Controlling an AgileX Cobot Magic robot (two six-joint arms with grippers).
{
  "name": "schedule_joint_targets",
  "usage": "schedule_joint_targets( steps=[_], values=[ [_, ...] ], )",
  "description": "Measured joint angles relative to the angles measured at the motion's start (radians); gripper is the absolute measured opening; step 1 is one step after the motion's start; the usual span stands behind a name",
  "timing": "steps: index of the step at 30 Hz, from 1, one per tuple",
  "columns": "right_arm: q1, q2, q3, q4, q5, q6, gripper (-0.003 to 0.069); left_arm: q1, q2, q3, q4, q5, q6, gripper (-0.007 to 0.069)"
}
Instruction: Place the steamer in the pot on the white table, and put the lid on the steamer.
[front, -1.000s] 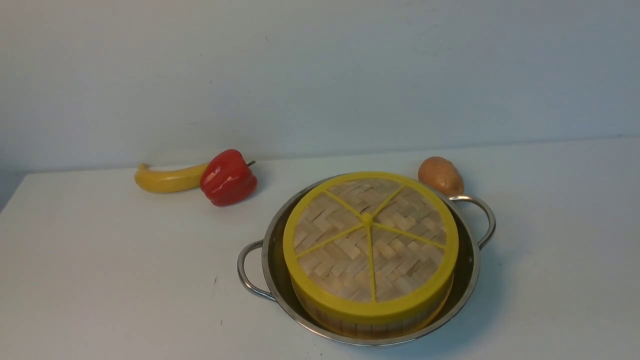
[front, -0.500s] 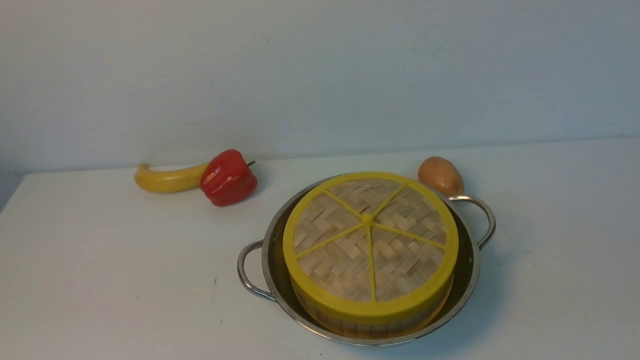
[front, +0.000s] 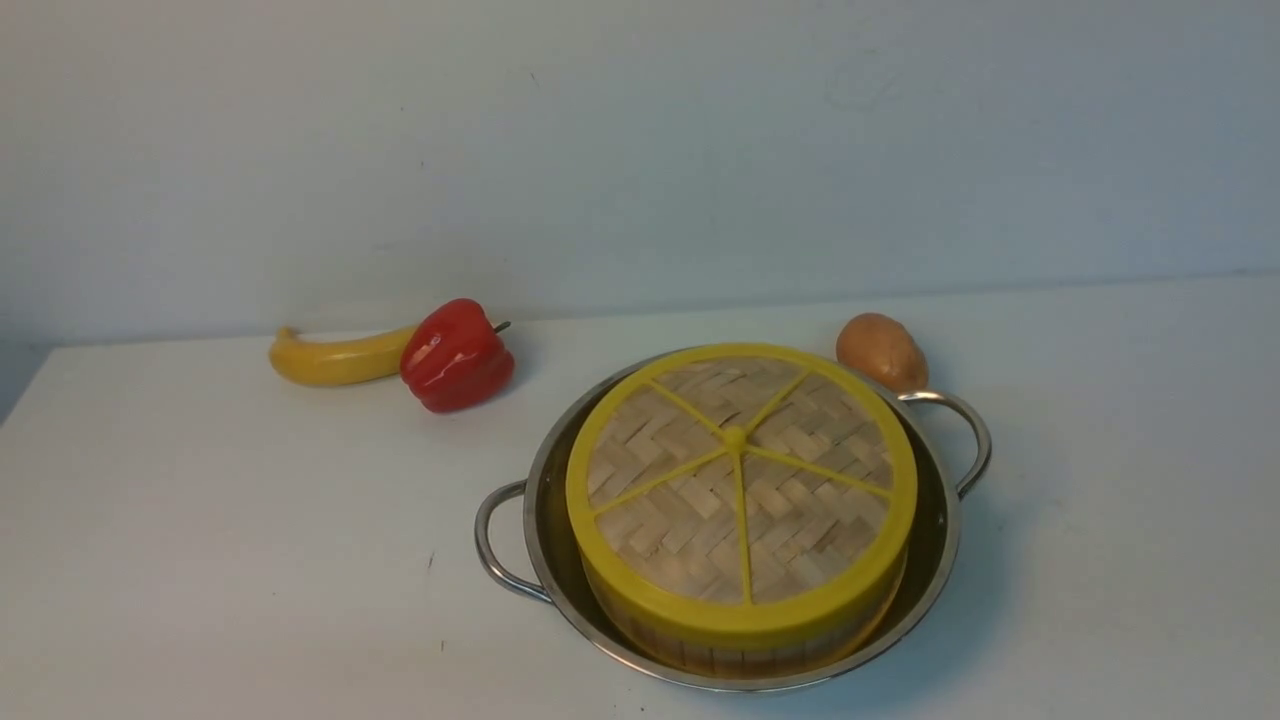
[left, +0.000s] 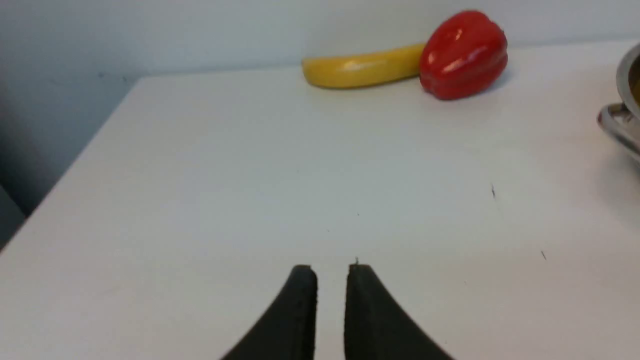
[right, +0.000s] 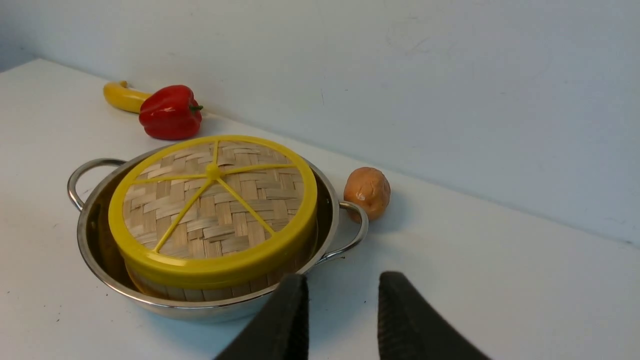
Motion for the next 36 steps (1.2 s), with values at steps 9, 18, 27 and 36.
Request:
schedule_joint_targets(
  steps=[9, 18, 27, 36],
  values=[
    [0.000, 0.000, 0.000, 0.000, 0.000, 0.000, 0.0238, 0.000, 0.000, 0.039, -0.134, -0.036, 0.096, 0.0103],
    [0.000, 0.000, 0.002, 0.000, 0.000, 0.000, 0.0245, 0.001, 0.000, 0.039, -0.236, -0.048, 0.113, 0.0104],
    [-0.005, 0.000, 0.003, 0.000, 0.000, 0.000, 0.0248, 0.001, 0.000, 0.039, -0.238, -0.048, 0.113, 0.0124],
    [-0.450, 0.001, 0.050, -0.002, -0.248, 0.032, 0.0248, 0.001, 0.000, 0.039, -0.238, -0.048, 0.113, 0.0137]
  ],
)
